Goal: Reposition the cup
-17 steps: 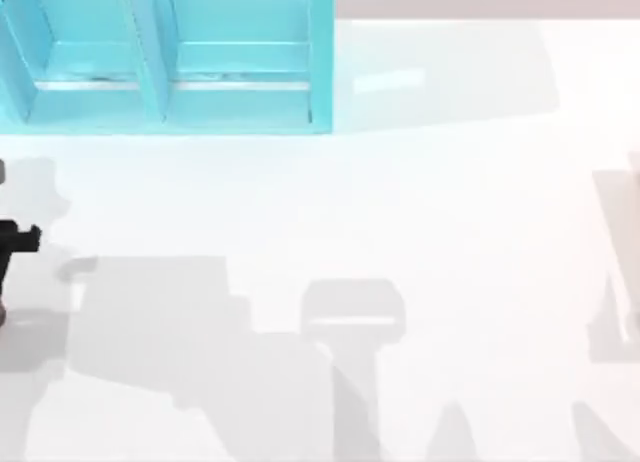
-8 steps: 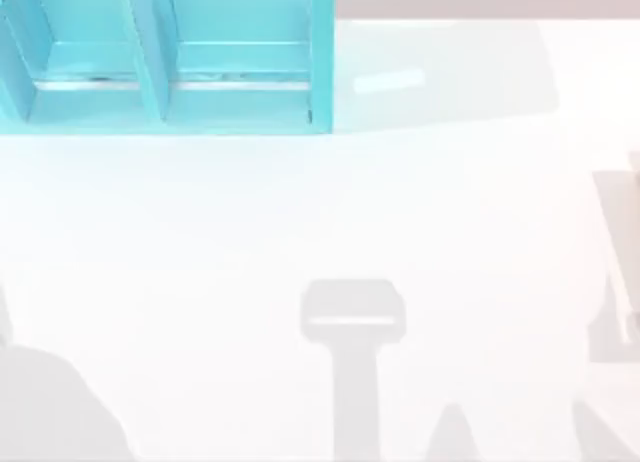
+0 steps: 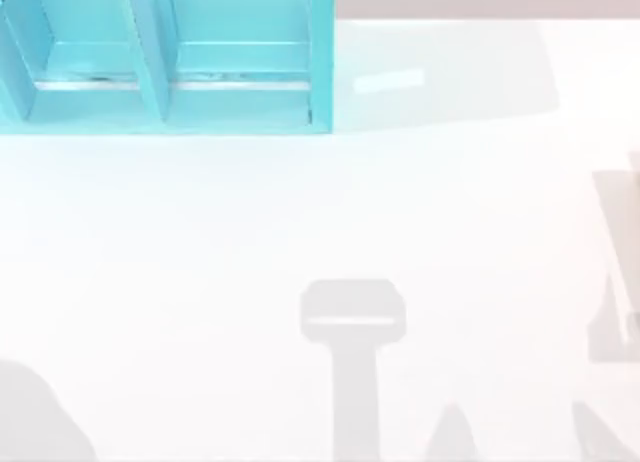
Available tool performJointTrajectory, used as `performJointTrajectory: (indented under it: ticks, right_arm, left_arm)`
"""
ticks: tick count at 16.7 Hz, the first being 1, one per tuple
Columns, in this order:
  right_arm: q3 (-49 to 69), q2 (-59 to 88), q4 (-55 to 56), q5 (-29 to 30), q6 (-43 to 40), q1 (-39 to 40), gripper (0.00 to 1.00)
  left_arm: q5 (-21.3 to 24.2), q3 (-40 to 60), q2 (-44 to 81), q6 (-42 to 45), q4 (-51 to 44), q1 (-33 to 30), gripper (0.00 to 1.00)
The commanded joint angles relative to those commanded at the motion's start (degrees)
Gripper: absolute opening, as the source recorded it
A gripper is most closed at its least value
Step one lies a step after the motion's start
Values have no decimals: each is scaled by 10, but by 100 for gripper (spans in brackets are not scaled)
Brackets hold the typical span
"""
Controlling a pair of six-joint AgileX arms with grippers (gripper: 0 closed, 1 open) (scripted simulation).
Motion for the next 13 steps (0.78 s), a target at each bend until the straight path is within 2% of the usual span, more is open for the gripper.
performJointTrajectory:
  ticks: [4, 10, 13]
  right_arm:
    - [0, 0, 0, 0, 0, 0, 100]
    - [0, 0, 0, 0, 0, 0, 100]
    - [0, 0, 0, 0, 0, 0, 100]
  left_arm:
    - [-1, -11, 0, 1, 11, -3, 0]
    - [0, -98, 27, -1, 127, -1, 0]
    - [0, -108, 30, -1, 137, -1, 0]
